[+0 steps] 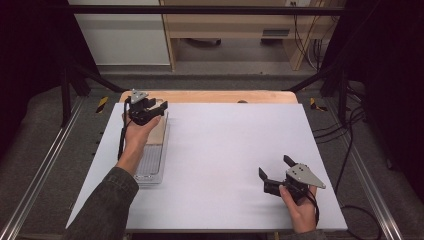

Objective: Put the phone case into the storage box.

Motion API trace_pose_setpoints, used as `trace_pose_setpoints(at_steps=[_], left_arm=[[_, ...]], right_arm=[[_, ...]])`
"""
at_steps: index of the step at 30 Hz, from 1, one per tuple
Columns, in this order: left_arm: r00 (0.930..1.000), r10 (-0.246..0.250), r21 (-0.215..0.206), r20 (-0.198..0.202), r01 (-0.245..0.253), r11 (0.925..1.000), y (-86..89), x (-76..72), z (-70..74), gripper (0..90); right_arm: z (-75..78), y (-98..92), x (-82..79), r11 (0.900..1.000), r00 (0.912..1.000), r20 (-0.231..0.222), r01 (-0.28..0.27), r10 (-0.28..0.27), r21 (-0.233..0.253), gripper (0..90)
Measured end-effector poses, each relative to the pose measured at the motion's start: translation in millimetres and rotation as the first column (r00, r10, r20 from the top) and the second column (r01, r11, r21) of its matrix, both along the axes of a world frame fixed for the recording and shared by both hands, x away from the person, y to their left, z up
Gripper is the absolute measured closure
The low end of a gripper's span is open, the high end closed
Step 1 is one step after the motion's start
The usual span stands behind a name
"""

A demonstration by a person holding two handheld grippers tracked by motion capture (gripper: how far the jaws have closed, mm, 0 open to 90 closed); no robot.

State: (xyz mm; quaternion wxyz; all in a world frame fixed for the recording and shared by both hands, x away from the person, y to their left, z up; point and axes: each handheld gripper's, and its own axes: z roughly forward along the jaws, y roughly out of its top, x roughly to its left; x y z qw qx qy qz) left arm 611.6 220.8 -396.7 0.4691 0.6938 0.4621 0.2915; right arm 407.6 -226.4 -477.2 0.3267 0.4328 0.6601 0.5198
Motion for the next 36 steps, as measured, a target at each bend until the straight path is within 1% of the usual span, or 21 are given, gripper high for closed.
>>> trace_pose_setpoints(at_steps=[5,9,13,17,19,23,29,30,33,36], left_arm=[[0.9998,-0.012,0.042,0.016,0.011,0.9990,-1.8,-2.9,-1.6,39.5],[0.9994,-0.016,0.086,0.032,0.014,0.9962,-2.0,-6.0,-1.9,33.6],[0.9985,-0.020,0.128,0.051,0.014,0.9917,-3.0,-8.8,-1.6,28.0],[0.9973,-0.023,0.178,0.069,0.011,0.9839,-4.4,-11.5,-0.3,25.1],[0.9968,-0.025,0.195,0.076,0.010,0.9808,-5.3,-12.5,0.1,23.7],[0.9957,-0.033,0.222,0.086,0.013,0.9749,-7.2,-14.6,0.8,22.6],[0.9930,-0.045,0.273,0.109,0.013,0.9618,-10.8,-18.3,2.6,21.0],[0.9912,-0.051,0.280,0.122,0.015,0.9598,-10.9,-18.1,3.3,20.8],[0.9900,-0.054,0.291,0.130,0.014,0.9566,-11.5,-19.6,4.7,20.3],[0.9888,-0.057,0.310,0.138,0.012,0.9506,-12.3,-21.0,5.5,19.4]], right_arm=[[-0.5,0.4,0.1,1.000,1.0000,0.000,0.001,-0.001,-0.004,3.9],[-0.8,0.8,0.4,1.000,1.0000,-0.001,0.001,-0.001,-0.006,3.9],[-0.6,1.4,0.3,1.000,1.0000,-0.002,0.000,0.000,-0.005,3.9],[-0.6,1.4,0.2,1.000,1.0000,0.000,0.000,0.000,-0.007,3.9],[-0.5,1.4,0.2,1.000,1.0000,0.001,0.000,0.000,-0.006,3.8],[-0.6,1.4,0.3,1.000,1.0000,-0.001,0.001,-0.001,-0.006,3.8],[-0.5,1.0,0.1,1.000,1.0000,0.000,0.002,-0.002,-0.006,3.8],[-0.5,1.1,0.1,1.000,1.0000,0.000,0.002,-0.002,-0.007,3.8],[-0.5,1.5,0.1,1.000,1.0000,-0.001,0.001,-0.001,-0.007,3.8],[-0.6,1.7,0.1,1.000,1.0000,-0.001,0.001,-0.001,-0.008,3.8]])
